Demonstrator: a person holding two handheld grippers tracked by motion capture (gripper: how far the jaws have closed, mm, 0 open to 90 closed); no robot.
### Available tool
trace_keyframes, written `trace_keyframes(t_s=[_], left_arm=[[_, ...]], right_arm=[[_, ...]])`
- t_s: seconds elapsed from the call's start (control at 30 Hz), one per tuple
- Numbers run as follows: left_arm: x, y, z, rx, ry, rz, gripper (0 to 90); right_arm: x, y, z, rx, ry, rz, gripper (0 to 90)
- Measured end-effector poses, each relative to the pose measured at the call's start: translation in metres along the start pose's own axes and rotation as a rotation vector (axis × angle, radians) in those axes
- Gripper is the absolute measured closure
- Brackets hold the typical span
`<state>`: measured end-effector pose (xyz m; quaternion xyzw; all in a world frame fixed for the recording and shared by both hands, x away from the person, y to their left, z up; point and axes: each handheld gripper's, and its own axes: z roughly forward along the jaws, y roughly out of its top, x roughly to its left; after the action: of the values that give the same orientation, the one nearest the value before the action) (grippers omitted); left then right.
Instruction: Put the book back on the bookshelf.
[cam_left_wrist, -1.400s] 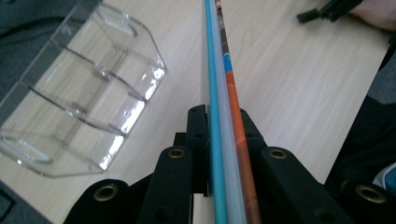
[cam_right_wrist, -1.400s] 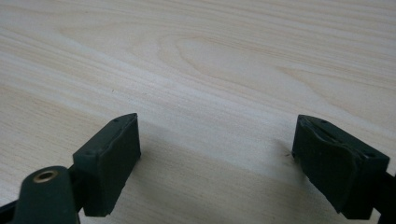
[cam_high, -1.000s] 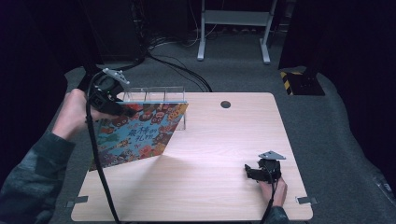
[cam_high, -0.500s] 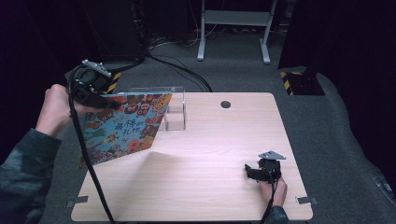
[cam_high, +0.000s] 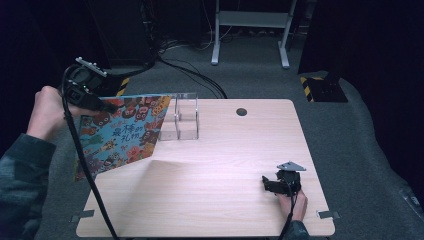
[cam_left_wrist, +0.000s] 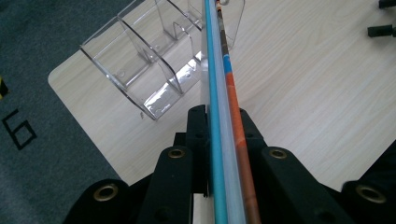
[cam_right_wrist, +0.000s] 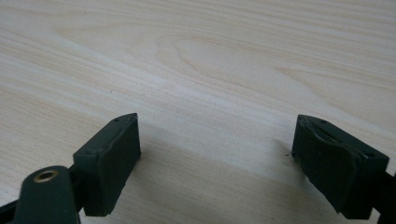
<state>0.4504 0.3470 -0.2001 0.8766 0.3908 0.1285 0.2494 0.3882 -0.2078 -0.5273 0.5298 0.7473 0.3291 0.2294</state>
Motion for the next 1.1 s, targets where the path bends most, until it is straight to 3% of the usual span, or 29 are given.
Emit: trace_keyframes(t_s=[0.47,1.1], left_arm=[[0.019,-0.006,-0.005,-0.020,0.050,-0.073,80.6],[0.032,0.015,0.009,-0.018,0.122,-0.143,80.6]], right_arm=[[0.000,0.000,0.000,0.001,0.001,-0.003,14.8],[0.000,0.000,0.000,0.001,0.001,-0.004,14.8]])
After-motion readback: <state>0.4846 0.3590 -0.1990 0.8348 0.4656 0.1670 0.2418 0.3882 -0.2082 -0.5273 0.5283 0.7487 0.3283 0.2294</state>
